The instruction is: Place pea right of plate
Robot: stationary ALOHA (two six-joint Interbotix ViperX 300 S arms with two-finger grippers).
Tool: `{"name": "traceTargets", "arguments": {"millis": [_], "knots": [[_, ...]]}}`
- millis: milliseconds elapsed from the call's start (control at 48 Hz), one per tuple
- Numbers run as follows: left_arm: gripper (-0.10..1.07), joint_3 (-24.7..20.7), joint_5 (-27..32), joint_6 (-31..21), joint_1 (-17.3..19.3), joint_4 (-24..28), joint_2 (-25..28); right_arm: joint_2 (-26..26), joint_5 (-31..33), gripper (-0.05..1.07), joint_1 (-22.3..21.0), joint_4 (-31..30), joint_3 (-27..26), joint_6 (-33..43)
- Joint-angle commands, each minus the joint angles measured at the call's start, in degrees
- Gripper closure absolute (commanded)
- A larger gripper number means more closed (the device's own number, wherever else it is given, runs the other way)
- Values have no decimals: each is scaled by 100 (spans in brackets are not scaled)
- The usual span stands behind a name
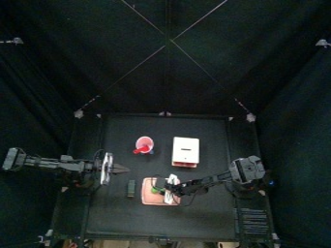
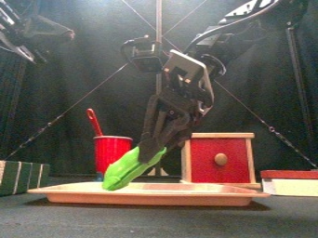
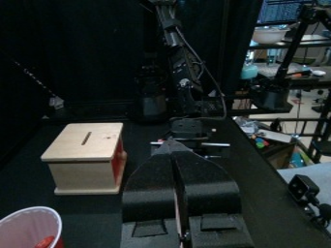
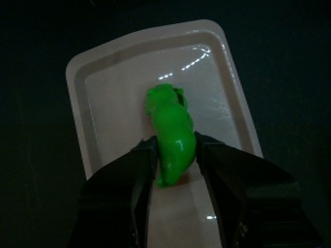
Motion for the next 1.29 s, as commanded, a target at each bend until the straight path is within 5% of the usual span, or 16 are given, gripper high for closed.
{"name": "traceTargets", "arguments": {"millis": [0,729,1271], "knots": [[101,-79,-62,0,9,0,35,-246,-18,30,-9,-18,-44,0],[101,-70,-62,0,9,-9,35,-1310,-18,30,237,-158,554,53],[101,-62,-62,9,9,-9,35,-2804,-9,30,940,870,2109,439]]}}
